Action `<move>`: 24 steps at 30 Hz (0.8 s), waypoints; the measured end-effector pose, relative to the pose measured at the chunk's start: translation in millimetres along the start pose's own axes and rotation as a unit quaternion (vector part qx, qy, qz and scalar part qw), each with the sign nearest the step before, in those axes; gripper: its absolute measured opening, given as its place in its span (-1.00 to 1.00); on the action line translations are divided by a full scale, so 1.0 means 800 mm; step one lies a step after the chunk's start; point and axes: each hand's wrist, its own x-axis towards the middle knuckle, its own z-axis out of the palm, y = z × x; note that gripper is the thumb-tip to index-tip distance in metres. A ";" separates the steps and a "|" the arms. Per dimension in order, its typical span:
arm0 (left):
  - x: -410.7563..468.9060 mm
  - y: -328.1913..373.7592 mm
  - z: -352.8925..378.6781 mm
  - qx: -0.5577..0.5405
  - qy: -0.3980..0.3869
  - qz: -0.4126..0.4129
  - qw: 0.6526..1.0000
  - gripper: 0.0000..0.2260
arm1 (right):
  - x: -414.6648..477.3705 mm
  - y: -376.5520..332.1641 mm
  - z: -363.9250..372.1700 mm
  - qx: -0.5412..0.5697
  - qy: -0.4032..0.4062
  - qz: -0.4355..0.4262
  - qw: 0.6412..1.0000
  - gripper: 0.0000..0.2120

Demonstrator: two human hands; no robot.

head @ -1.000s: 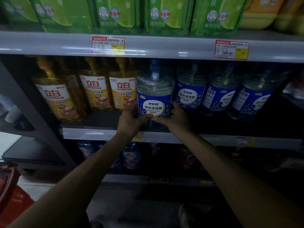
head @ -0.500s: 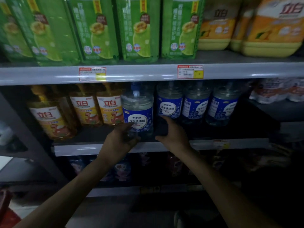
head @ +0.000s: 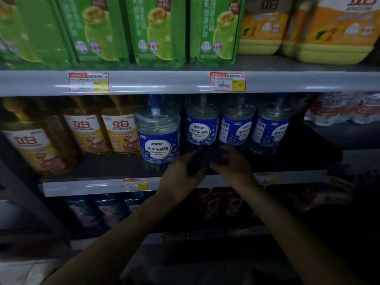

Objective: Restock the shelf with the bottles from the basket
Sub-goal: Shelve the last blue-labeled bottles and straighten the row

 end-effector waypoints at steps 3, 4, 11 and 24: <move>0.026 -0.005 0.006 -0.039 0.012 -0.026 0.999 -0.49 | 0.020 -0.003 0.007 0.012 -0.009 0.000 1.000 -0.41; 0.034 -0.005 0.009 -0.059 0.022 -0.039 0.997 -0.51 | 0.026 -0.004 0.007 0.021 -0.011 0.001 1.000 -0.45; 0.066 -0.019 0.048 -0.136 0.071 -0.064 0.986 -0.42 | 0.051 -0.004 0.004 0.152 -0.008 0.052 0.987 -0.39; 0.113 -0.012 0.071 -0.308 0.127 -0.117 0.936 -0.32 | 0.069 -0.014 0.024 0.214 -0.030 -0.013 0.976 -0.30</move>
